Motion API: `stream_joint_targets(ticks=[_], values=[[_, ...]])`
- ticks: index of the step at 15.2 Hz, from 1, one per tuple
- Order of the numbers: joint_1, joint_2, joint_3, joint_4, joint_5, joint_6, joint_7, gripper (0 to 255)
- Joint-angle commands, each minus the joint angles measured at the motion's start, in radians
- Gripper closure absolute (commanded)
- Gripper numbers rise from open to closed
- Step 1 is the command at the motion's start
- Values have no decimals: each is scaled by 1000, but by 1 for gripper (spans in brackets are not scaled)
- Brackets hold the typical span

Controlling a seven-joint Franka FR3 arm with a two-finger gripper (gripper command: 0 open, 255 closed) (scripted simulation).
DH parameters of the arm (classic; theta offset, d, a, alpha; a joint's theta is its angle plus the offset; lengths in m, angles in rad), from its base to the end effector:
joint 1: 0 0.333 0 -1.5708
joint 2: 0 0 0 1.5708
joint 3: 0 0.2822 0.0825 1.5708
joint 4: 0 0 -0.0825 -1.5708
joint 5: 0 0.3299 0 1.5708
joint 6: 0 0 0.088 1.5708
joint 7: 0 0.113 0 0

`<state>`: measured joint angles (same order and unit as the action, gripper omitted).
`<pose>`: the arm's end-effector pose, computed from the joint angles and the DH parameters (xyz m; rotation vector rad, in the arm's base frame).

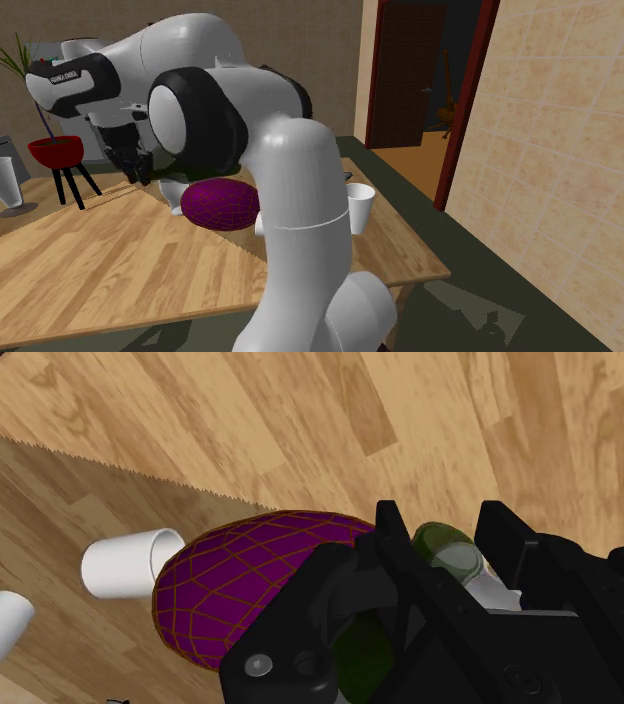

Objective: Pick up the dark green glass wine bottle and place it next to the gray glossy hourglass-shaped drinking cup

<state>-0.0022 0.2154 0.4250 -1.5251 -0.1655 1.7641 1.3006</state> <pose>0.5323 0.1993 0.5155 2.8383 -1.3018 0.1327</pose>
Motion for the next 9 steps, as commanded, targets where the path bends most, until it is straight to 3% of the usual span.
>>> stream_joint_targets(ticks=[1,6,9], values=[[42,85,11,113,-39,-39,45,255],[183,322,11,461,-133,-171,121,255],[314,533,-16,822,-193,-316,125,255]])
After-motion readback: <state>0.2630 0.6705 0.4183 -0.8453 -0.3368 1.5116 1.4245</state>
